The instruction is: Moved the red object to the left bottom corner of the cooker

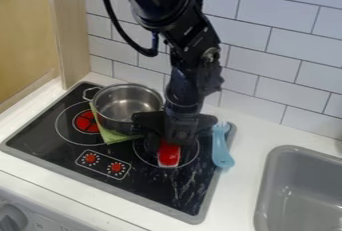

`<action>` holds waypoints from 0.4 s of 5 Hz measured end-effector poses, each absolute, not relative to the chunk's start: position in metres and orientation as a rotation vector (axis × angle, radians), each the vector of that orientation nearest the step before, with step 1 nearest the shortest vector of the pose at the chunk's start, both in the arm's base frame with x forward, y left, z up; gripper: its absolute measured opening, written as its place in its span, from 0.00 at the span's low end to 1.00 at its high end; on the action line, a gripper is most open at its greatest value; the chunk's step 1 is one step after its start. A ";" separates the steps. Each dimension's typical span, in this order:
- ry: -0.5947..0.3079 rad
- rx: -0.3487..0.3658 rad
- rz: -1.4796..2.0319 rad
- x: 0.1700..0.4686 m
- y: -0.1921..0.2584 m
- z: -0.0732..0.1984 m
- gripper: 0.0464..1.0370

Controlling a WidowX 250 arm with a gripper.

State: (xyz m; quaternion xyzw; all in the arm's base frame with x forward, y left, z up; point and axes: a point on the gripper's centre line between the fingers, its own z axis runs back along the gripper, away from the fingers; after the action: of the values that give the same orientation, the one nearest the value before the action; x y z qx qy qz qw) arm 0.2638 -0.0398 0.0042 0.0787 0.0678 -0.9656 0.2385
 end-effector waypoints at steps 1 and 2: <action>0.132 0.204 -2.652 0.262 -0.051 0.005 0.49; 0.076 0.185 -2.668 0.256 -0.065 0.008 0.49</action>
State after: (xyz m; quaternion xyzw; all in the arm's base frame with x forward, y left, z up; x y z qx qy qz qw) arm 0.2560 -0.0646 0.0077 0.0672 0.0277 -0.9702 0.2310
